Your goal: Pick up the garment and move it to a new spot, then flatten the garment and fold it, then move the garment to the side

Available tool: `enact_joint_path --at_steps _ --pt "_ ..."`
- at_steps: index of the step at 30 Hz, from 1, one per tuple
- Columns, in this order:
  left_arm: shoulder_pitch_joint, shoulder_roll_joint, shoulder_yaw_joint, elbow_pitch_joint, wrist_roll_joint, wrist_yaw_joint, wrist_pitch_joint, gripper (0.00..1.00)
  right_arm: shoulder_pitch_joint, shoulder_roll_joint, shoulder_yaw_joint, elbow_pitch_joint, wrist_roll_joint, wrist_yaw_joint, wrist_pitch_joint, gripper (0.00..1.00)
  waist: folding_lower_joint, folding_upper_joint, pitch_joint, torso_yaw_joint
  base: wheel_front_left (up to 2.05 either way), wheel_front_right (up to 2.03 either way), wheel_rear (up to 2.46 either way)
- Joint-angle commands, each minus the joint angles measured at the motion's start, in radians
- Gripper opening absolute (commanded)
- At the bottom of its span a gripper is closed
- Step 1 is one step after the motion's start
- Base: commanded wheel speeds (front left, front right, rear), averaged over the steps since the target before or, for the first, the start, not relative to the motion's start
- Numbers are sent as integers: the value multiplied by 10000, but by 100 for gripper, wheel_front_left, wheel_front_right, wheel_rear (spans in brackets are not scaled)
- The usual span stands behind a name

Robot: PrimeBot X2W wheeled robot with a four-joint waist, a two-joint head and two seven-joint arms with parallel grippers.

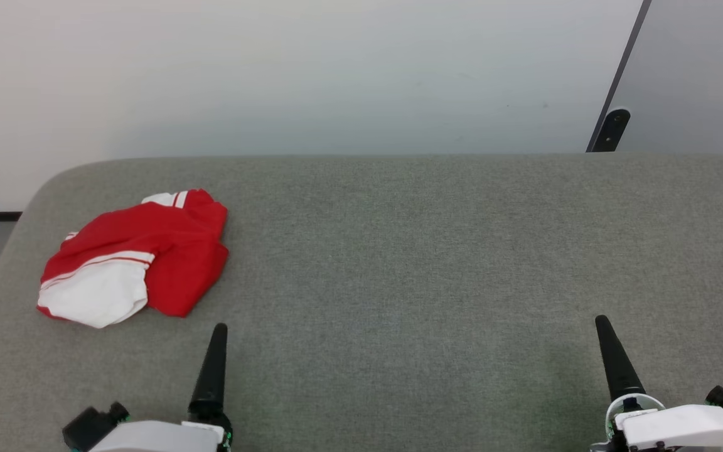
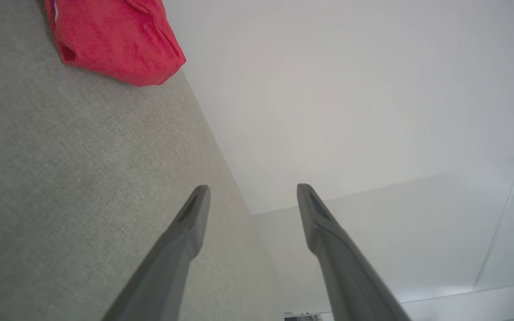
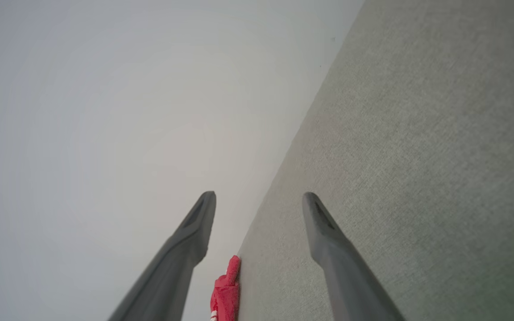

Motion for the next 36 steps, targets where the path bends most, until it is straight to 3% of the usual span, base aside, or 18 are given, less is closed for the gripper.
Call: enact_joint_path --at_steps 1,8,15,36 --pt "0 68 22 -239 839 84 -97 100 -56 -24 -37 -135 -924 7 -117 100 0 0 -13 4 0 0 0" --pt "215 235 -115 -546 4466 377 -331 100 215 -20 -488 -681 -4441 6 -339 100 0 0 -62 26 0 0 0" --pt "491 319 -146 -829 6414 483 -540 100 458 -25 -655 -998 -6939 7 -553 100 0 0 -132 46 0 0 0" --pt "1363 493 224 -1632 9247 175 -1093 100 1027 -28 -918 -1186 -9939 7 -1115 100 -1 0 -364 124 0 0 0"
